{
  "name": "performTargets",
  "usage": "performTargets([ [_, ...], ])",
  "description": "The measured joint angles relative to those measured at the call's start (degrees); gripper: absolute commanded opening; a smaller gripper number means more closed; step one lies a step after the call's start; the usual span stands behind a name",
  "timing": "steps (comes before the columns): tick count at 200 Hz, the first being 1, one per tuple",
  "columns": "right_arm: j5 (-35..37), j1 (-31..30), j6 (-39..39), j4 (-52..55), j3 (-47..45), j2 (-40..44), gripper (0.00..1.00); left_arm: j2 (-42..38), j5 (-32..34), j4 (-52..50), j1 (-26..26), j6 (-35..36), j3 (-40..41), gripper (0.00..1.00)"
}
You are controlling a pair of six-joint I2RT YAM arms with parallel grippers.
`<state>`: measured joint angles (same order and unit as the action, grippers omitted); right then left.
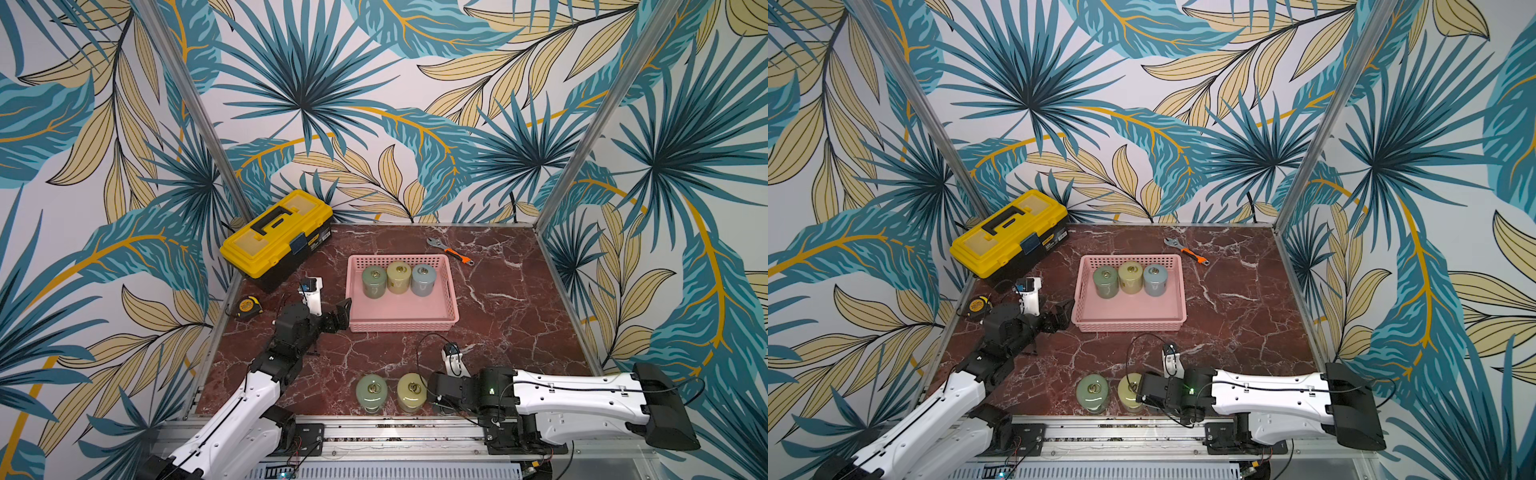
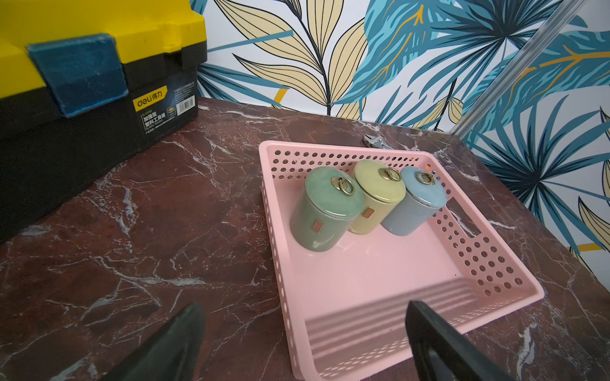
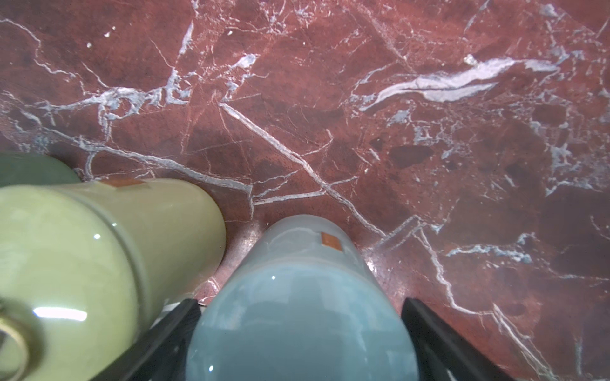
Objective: Take the tea canister out of the basket
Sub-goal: Place the tea canister at the center of the board.
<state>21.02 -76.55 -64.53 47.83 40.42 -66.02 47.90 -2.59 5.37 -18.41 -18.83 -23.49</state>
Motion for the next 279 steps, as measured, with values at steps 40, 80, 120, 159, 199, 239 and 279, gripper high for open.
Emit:
performTargets([
  [40,0.2,-0.02,0.0,0.02,0.02,0.0,0.99,0.0,-0.02,0.0,0.0,0.0,0.0,1.0],
  [80,1.53,-0.07,0.28,0.39,0.96,0.04,0.99,0.0,-0.04,0.0,0.0,0.0,0.0,1.0],
  [120,4.92,0.11,1.6,0.74,2.47,2.16,0.99,0.0,-0.09,0.0,-0.02,0.07,0.0,1.0],
  [159,6.58,3.56,5.31,1.2,4.63,2.27,0.99,-0.46,-0.79,-0.02,0.0,0.59,0.15,1.0],
  [199,7.04,10.36,12.74,1.29,8.28,0.74,0.99,-1.36,-2.45,0.52,0.0,1.73,0.26,1.0],
  [239,5.68,18.27,21.49,-0.22,9.7,0.72,0.99,-0.13,-5.07,0.28,0.0,2.73,0.04,1.0],
  [279,3.06,24.87,29.88,-2.93,10.49,0.63,0.99,4.31,-7.32,-3.67,-0.02,3.13,-4.42,1.0],
])
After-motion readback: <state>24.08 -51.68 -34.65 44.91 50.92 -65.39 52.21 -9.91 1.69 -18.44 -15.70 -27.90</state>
